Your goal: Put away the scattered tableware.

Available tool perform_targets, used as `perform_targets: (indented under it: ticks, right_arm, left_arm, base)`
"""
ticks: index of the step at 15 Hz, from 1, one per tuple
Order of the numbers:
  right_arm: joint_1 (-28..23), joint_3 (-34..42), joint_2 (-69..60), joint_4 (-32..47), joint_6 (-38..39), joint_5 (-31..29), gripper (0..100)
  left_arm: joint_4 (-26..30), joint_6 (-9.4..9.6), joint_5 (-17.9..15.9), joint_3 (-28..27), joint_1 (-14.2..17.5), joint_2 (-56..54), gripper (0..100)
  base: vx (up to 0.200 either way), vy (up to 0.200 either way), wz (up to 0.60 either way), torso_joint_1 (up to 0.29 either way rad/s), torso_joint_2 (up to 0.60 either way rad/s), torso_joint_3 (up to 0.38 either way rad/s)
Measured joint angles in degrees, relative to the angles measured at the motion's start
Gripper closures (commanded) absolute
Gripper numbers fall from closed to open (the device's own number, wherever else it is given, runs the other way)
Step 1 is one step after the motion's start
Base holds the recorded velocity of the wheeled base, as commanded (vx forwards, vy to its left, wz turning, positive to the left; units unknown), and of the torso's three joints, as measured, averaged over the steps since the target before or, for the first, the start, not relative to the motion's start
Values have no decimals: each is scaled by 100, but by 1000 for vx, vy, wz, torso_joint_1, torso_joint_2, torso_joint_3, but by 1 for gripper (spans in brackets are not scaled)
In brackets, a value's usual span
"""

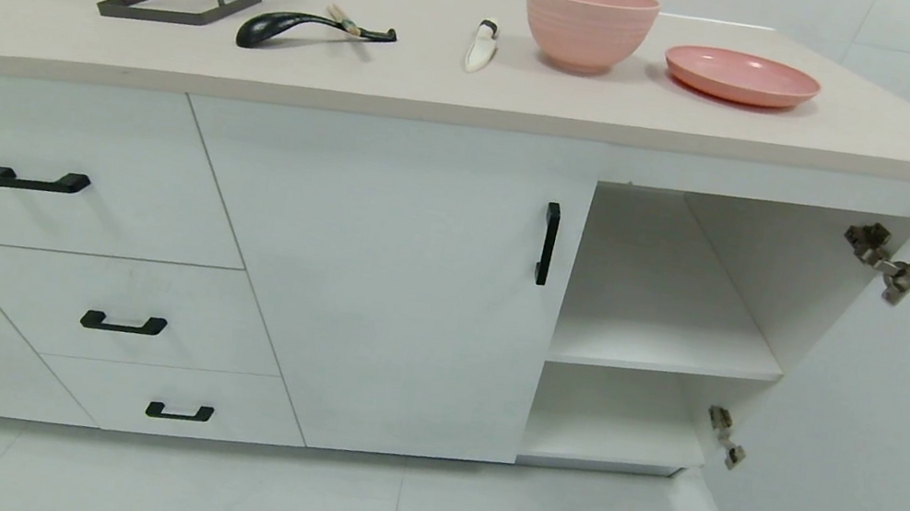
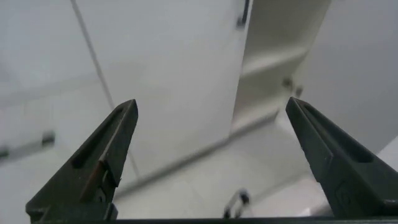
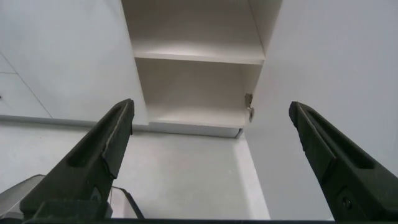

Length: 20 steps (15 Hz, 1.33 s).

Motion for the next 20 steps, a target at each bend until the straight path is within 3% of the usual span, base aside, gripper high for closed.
perform_targets:
  ticks: [1, 2, 3, 4, 5, 6, 7, 10, 12, 16, 20]
  right_arm:
    - [2, 0, 0, -2, -33, 83, 0]
    - [4, 0, 0, -2, -30, 101, 0]
    - [4, 0, 0, -2, -22, 83, 0]
    - [2, 0, 0, -2, -13, -18, 0]
    - [0, 0, 0, -2, -22, -196, 0]
    - [0, 0, 0, 61, -33, -422, 0]
    - [0, 0, 0, 202, 5, -834, 0]
    - [0, 0, 0, 260, 306, -940, 0]
    - [0, 0, 0, 268, 301, -920, 0]
    - [0, 0, 0, 279, 301, -900, 0]
    - [2, 0, 0, 282, 317, -911, 0]
  left_arm:
    - [1003, 130, 115, 4, 179, -619, 0]
    - [1768, 357, 466, 4, 339, -1108, 0]
    - [2348, 583, 1067, 9, 456, -1477, 0]
    - [2491, 651, 1601, 12, 524, -1705, 0]
    - [2555, 592, 1957, 12, 562, -1860, 0]
    - [2586, 449, 2096, 15, 588, -1972, 0]
    - [2597, 289, 2169, 22, 597, -2042, 0]
    - [2594, -227, 2246, 22, 608, -2138, 0]
    - [2592, -158, 2246, 22, 608, -2154, 0]
    - [2583, -227, 2278, 22, 611, -2163, 0]
    - [2581, -254, 2298, 20, 608, -2163, 0]
  base:
    - [0, 0, 0, 0, 0, 0]
    - [0, 0, 0, 0, 0, 0]
    - [0, 0, 0, 0, 0, 0]
    - [0, 0, 0, 0, 0, 0]
    - [0, 0, 0, 0, 0, 0]
    - [0, 0, 0, 0, 0, 0]
    - [0, 0, 0, 0, 0, 0]
    - [0, 0, 0, 0, 0, 0]
    - [0, 0, 0, 0, 0, 0]
    - [0, -200, 0, 4, 4, 2]
    - [0, 0, 0, 0, 0, 0]
